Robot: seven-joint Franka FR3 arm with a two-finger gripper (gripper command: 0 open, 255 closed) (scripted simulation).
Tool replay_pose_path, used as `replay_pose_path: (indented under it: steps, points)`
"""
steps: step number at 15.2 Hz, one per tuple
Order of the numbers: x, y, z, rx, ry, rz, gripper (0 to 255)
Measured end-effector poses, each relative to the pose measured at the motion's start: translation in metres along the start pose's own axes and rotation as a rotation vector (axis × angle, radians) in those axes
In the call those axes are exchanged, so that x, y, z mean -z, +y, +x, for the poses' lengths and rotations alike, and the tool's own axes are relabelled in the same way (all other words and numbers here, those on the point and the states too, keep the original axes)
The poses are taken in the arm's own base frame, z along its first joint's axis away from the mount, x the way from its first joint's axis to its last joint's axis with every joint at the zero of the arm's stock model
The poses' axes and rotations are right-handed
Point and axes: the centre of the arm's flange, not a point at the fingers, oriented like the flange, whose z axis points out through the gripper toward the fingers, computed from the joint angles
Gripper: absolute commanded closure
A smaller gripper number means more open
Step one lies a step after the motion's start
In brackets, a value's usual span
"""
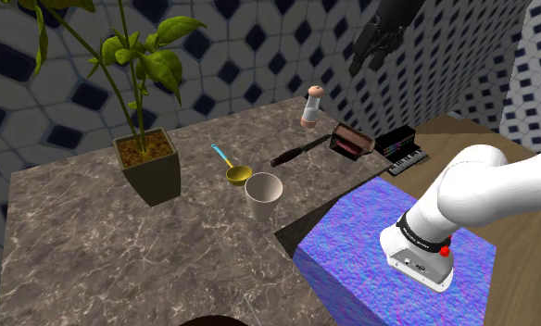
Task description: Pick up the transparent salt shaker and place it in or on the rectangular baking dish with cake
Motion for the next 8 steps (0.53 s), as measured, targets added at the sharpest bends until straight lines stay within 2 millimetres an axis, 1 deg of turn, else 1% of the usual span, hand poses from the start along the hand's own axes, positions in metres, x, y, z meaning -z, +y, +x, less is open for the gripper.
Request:
replay_pose_path:
  steps: [2, 5, 8]
  points:
    - [-0.004, 0.003, 0.003, -0.003, -0.001, -0.002, 0]
    - [-0.021, 0.016, 0.028, -0.016, -0.006, -0.011, 0]
    - [-0.041, 0.038, 0.052, -0.031, -0.012, -0.021, 0]
